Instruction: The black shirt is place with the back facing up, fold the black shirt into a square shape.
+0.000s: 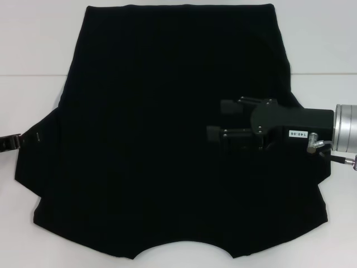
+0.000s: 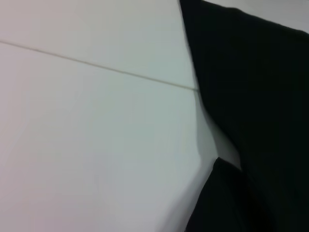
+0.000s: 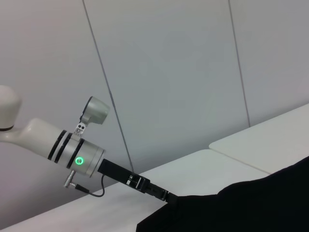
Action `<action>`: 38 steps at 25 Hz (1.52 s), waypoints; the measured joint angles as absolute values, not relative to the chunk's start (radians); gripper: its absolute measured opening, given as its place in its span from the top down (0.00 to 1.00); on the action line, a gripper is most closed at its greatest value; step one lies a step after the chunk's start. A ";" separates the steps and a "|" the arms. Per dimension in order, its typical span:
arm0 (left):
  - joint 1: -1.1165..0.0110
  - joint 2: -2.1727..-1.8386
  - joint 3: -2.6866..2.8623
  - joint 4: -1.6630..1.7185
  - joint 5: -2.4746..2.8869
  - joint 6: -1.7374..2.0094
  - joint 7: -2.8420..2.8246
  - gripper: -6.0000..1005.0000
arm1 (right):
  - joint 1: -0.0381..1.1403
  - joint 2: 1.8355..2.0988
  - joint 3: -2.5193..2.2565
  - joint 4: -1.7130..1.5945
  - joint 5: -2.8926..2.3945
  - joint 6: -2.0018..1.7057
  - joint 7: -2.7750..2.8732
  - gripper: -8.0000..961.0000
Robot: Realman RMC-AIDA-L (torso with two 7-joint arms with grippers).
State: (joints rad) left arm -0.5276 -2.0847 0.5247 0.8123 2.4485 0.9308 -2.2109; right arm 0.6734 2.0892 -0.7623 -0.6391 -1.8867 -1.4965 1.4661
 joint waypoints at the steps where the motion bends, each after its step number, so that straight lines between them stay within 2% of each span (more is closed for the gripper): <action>1: -0.528 -2.085 0.525 0.811 2.454 0.930 -2.211 0.13 | 0.673 2.089 -0.762 -0.638 -1.887 -1.497 1.466 0.03; 27: -0.530 -2.092 0.578 0.808 2.471 0.942 -2.198 0.13 | 0.678 2.089 -0.759 -0.640 -1.887 -1.497 1.466 0.03; 32: -0.533 -2.092 0.578 0.809 2.476 0.942 -2.198 0.27 | 0.678 2.089 -0.758 -0.641 -1.887 -1.497 1.466 0.03; 38: -0.538 -2.090 0.578 0.810 2.483 0.942 -2.198 0.50 | 0.680 2.089 -0.756 -0.641 -1.887 -1.497 1.466 0.03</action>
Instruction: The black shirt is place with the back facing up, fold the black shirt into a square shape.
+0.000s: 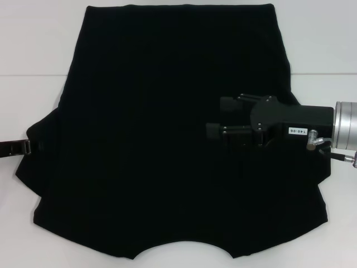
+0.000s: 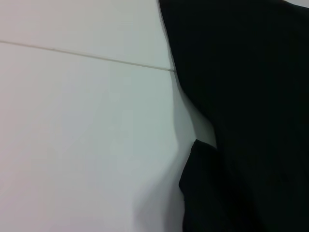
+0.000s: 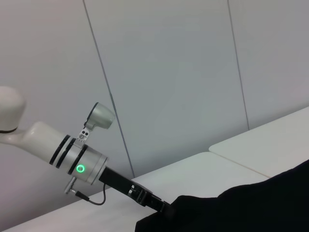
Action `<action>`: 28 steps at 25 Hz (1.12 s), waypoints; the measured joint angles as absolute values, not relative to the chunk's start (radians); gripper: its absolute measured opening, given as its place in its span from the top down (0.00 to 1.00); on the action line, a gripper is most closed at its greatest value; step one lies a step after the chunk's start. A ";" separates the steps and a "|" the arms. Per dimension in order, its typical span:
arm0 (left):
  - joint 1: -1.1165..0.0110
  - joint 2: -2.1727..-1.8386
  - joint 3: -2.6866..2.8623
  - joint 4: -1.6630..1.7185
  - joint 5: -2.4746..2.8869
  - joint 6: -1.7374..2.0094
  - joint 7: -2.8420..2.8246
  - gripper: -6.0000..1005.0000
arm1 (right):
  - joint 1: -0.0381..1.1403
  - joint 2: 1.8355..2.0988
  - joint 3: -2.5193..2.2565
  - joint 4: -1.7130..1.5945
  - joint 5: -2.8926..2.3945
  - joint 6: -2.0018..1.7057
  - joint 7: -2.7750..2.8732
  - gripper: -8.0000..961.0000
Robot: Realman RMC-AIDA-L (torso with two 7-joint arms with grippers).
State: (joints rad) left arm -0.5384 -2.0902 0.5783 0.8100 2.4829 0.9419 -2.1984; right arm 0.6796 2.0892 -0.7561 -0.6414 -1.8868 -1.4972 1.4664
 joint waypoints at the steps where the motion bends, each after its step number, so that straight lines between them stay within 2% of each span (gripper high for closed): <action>1: -0.539 -2.090 0.578 0.810 2.484 0.942 -2.199 0.53 | 0.680 2.089 -0.756 -0.641 -1.887 -1.497 1.466 0.03; 8: -0.540 -2.089 0.578 0.810 2.485 0.938 -2.200 0.74 | 0.681 2.089 -0.755 -0.641 -1.887 -1.497 1.467 0.03; 13: -0.539 -2.088 0.578 0.810 2.487 0.937 -2.198 0.96 | 0.682 2.089 -0.754 -0.638 -1.886 -1.497 1.467 0.03; 28: -0.492 -2.092 0.552 0.884 2.488 0.948 -2.208 0.99 | 0.690 2.093 -0.753 -0.599 -1.867 -1.462 1.456 0.03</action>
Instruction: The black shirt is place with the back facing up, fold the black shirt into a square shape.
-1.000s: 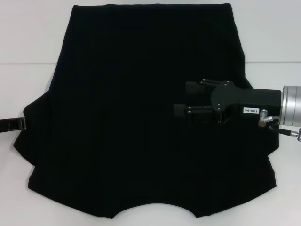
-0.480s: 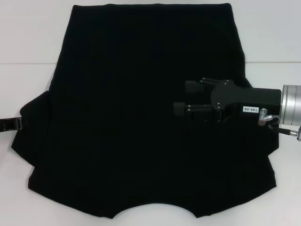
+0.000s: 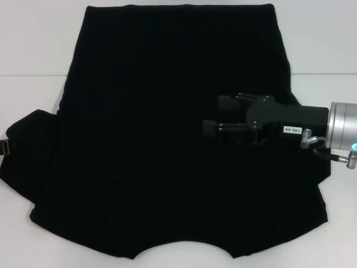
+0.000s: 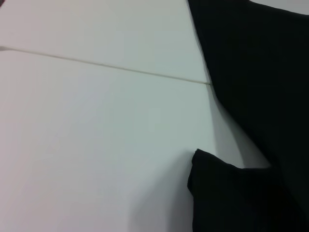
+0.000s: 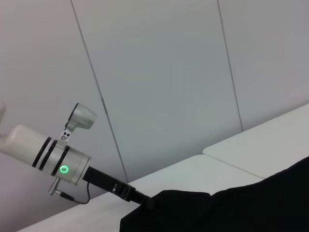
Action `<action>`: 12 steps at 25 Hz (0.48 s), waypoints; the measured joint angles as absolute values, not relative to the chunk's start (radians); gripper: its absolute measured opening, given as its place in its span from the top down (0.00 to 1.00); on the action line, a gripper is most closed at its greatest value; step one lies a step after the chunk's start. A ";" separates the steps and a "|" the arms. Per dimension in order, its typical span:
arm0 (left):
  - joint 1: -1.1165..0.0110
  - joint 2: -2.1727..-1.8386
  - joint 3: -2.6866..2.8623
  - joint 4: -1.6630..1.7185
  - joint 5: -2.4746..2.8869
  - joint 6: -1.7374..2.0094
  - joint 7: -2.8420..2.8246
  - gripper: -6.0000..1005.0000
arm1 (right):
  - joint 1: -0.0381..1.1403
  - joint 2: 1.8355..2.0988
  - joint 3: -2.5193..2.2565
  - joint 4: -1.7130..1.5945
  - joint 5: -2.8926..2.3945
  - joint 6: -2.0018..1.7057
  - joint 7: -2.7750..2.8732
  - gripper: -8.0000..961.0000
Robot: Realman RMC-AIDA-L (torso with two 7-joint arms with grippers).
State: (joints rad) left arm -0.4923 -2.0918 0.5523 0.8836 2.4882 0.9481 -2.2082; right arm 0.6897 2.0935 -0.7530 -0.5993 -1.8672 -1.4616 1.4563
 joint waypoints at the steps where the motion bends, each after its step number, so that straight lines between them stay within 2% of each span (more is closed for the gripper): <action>1: -0.491 -2.092 0.552 0.884 2.488 0.950 -2.208 0.99 | 0.690 2.093 -0.753 -0.599 -1.867 -1.462 1.456 0.03; 12: -0.483 -2.092 0.508 0.887 2.488 0.954 -2.208 0.98 | 0.695 2.092 -0.753 -0.593 -1.861 -1.458 1.456 0.03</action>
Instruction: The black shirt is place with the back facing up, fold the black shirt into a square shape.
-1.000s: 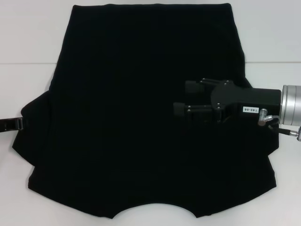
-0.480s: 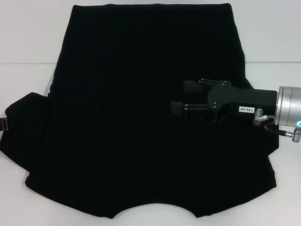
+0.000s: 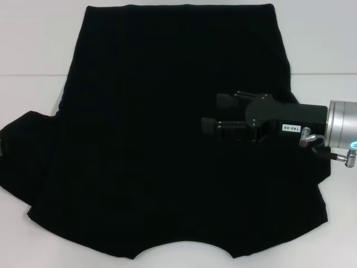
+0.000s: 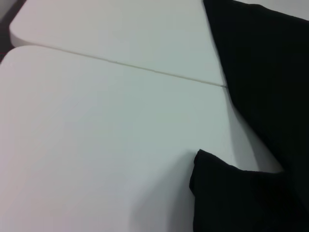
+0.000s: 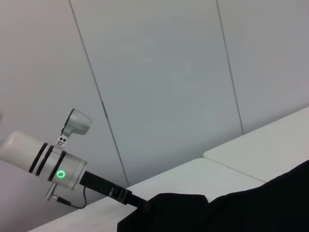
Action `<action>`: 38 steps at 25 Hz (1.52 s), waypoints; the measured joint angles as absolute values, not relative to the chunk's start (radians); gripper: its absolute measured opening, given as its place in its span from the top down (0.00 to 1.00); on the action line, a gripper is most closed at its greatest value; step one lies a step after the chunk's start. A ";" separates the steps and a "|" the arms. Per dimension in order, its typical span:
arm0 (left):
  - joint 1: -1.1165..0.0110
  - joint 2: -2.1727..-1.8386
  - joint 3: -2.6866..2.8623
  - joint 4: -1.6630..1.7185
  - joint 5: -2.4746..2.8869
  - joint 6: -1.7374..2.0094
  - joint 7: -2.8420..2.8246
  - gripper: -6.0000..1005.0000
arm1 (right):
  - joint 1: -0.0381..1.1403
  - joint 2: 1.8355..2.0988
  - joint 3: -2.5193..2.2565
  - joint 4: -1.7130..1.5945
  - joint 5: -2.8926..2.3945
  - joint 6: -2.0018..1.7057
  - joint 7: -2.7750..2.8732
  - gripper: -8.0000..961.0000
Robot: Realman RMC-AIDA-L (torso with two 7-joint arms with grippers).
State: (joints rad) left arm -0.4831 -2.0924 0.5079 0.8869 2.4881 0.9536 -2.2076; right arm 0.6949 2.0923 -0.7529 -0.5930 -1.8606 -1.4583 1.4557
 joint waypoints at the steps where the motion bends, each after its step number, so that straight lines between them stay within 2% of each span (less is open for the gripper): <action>1: -0.482 -2.092 0.505 0.888 2.488 0.954 -2.207 0.98 | 0.695 2.092 -0.753 -0.593 -1.861 -1.458 1.456 0.03; 38: -0.475 -2.087 0.456 0.949 2.481 1.085 -2.203 0.98 | 0.693 2.092 -0.753 -0.581 -1.857 -1.457 1.440 0.03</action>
State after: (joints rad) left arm -0.4753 -2.0867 0.4561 0.9488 2.4814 1.0846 -2.2027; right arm 0.6933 2.0923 -0.7532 -0.5813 -1.8572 -1.4573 1.4405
